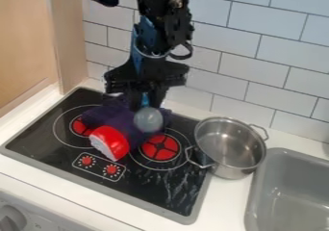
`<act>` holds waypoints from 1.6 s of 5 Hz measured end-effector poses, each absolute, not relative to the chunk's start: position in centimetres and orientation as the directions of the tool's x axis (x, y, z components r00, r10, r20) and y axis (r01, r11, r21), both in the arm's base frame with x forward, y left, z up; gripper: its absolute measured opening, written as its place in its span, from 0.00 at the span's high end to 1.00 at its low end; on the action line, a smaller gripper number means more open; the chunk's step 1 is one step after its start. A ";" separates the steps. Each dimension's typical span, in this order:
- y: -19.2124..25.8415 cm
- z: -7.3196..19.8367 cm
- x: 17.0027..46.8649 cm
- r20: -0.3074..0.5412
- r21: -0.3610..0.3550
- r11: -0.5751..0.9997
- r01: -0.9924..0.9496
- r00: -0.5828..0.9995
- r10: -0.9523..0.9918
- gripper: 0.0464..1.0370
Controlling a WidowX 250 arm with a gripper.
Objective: Move the gray ball on the top of the violet towel
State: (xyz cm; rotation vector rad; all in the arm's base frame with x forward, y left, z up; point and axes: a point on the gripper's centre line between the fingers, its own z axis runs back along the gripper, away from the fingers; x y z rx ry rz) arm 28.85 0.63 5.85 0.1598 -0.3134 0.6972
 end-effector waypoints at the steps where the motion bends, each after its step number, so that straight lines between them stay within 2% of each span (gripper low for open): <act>1: 1.8 4.8 31.3 0.323 0.051 0.759 -0.649 0.730 0.603 0.76; 2: 2.8 3.4 33.1 0.303 0.041 0.757 -0.652 0.730 0.612 0.76; 3: 3.1 2.1 33.4 0.281 0.047 0.768 -0.639 0.746 0.603 0.76; 4: 2.9 2.0 33.6 0.280 0.032 0.765 -0.643 0.741 0.611 0.76; 5: 2.5 2.0 33.6 0.275 0.020 0.765 -0.644 0.739 0.615 0.69; 6: 2.2 1.6 32.9 0.231 0.013 0.764 -0.646 0.745 0.626 0.38; 7: 2.4 1.6 32.8 0.235 0.025 0.761 -0.648 0.744 0.626 0.09; 8: 2.3 1.8 32.2 0.232 0.024 0.756 -0.654 0.740 0.632 0.03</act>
